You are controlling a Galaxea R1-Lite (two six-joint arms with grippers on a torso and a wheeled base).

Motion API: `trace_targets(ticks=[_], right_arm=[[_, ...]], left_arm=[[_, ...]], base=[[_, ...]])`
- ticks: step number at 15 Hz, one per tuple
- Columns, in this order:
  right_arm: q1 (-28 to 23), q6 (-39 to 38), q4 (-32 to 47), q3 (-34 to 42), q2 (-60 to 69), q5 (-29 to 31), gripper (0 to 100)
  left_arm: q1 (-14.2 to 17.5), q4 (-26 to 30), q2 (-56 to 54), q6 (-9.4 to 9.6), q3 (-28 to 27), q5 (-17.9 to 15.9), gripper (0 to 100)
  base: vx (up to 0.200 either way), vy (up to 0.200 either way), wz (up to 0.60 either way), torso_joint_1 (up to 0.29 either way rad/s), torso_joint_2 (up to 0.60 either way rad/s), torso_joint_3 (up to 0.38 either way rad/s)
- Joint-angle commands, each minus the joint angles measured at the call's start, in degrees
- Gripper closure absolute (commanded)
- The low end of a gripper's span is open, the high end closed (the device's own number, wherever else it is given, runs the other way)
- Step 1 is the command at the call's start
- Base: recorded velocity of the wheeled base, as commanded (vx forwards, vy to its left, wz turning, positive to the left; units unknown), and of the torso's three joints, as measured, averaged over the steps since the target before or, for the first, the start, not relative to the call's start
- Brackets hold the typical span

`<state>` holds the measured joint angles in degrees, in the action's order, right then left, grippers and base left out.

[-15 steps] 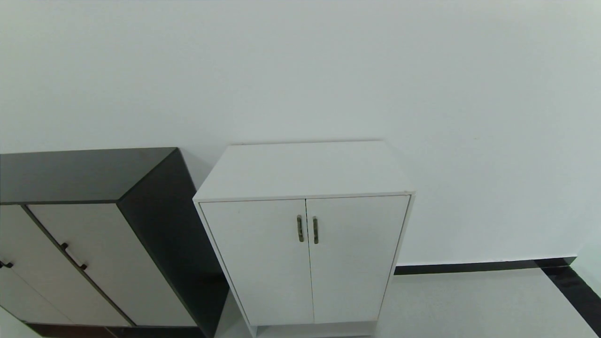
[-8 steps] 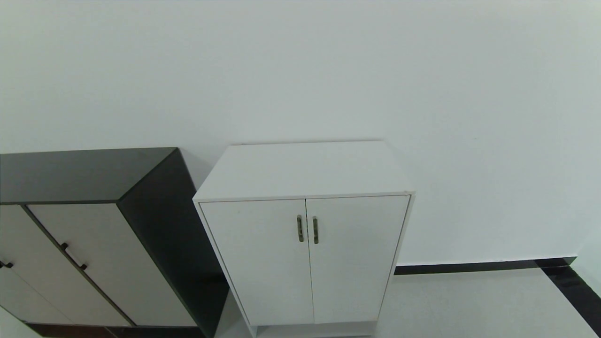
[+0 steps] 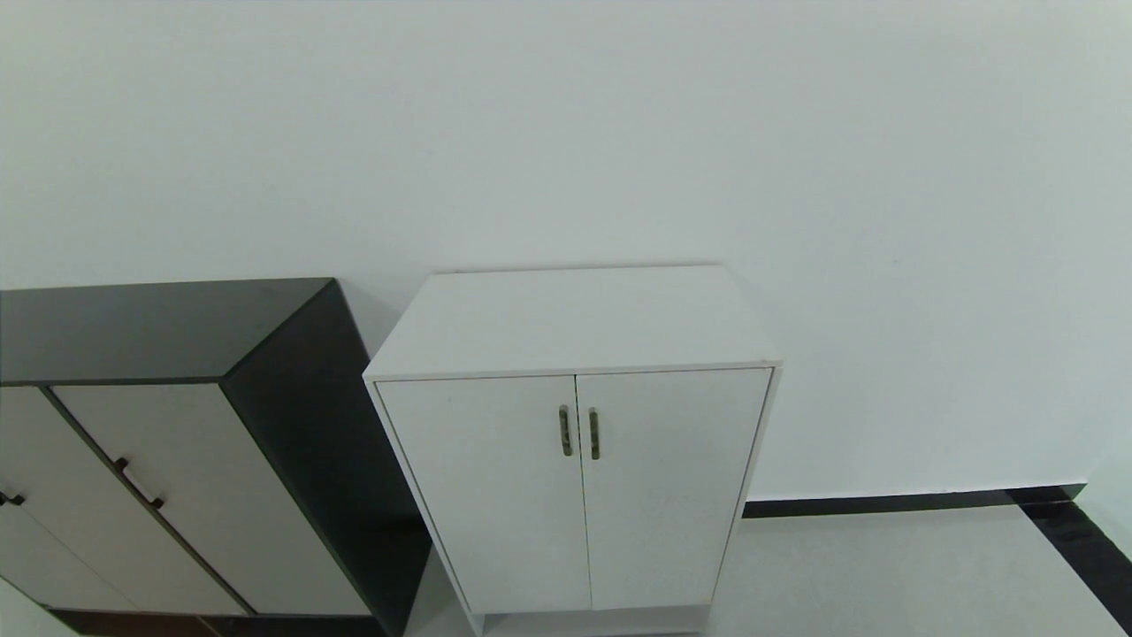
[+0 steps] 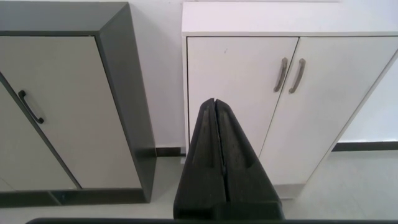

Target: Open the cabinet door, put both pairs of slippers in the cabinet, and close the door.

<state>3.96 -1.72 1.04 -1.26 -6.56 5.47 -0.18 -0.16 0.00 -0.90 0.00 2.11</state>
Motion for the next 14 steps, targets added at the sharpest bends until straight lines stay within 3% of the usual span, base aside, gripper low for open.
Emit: trace_targets(ticks=[1,5,7,14], right_arm=[[-6.69,0.22,-0.25,0.82,2.60,-0.11,100],[-5.98,0.22,-0.33,0.90,2.87,-0.11,100],[-3.26,0.58,-0.60,1.17,5.68,-0.73,100],[-3.96,4.18,-0.77,1.17,6.47,-3.45,100]], left_arm=[[0.01,-0.11,0.00,-0.42,0.00,0.26,100],[0.01,-0.11,0.09,-0.50,0.00,0.26,100],[0.01,-0.11,0.09,-0.42,0.00,0.18,100],[0.01,-0.11,0.00,-0.15,0.00,0.09,100]], base=[[0.000,0.000,0.00,0.000,0.00,0.000],[0.000,0.000,0.00,0.000,0.00,0.000],[0.000,0.000,0.00,0.000,0.00,0.000],[0.000,0.000,0.00,0.000,0.00,0.000]])
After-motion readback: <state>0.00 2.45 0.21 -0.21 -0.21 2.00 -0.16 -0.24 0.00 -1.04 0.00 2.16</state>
